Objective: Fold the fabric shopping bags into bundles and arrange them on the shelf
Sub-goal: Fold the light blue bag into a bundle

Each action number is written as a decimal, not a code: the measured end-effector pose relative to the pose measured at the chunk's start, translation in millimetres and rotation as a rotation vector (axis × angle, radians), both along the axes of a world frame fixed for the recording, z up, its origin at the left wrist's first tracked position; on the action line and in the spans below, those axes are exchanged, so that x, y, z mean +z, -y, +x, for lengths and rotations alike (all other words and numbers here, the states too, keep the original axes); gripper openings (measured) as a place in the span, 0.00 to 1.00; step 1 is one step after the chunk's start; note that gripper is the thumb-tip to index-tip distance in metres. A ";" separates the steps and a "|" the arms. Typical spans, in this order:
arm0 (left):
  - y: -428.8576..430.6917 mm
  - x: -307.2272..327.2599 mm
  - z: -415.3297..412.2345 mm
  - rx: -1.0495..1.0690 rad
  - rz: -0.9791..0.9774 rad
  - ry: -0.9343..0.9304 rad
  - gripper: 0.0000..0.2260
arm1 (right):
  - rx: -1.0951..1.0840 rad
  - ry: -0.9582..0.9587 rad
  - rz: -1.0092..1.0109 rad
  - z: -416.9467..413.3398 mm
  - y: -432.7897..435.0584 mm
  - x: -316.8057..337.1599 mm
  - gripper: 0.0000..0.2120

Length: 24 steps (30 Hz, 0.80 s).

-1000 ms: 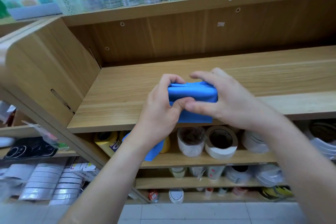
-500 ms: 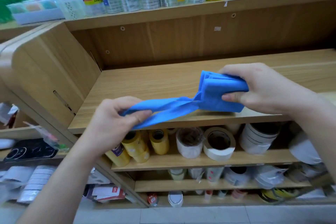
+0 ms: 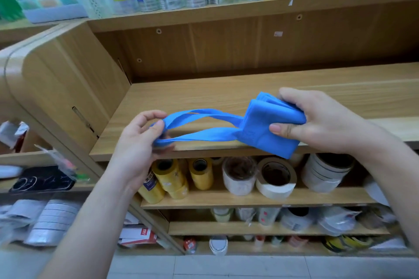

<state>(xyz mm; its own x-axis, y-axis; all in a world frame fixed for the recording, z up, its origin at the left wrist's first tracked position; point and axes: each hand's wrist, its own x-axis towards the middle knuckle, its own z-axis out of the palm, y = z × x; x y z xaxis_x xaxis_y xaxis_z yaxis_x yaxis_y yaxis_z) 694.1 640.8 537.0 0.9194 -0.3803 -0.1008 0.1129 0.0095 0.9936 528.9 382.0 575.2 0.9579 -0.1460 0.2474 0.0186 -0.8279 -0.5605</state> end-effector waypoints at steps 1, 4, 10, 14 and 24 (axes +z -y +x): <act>-1.2 1.2 -2.3 0.042 0.139 0.176 0.07 | -0.005 -0.008 -0.013 0.4 1.3 1.9 0.14; -1.6 23.0 -21.4 0.165 0.428 1.044 0.09 | -0.005 -0.001 -0.018 0.4 0.1 5.6 0.11; 57.3 31.2 -54.2 -0.342 0.787 1.279 0.25 | 0.094 -0.006 -0.098 4.1 -24.2 21.6 0.13; 72.0 12.5 -48.5 -0.328 0.622 1.245 0.14 | -0.055 -0.003 -0.716 6.0 -52.1 19.4 0.14; 56.4 10.8 -61.0 -0.051 0.459 1.478 0.15 | -0.055 -0.055 -0.587 15.8 -32.5 12.7 0.14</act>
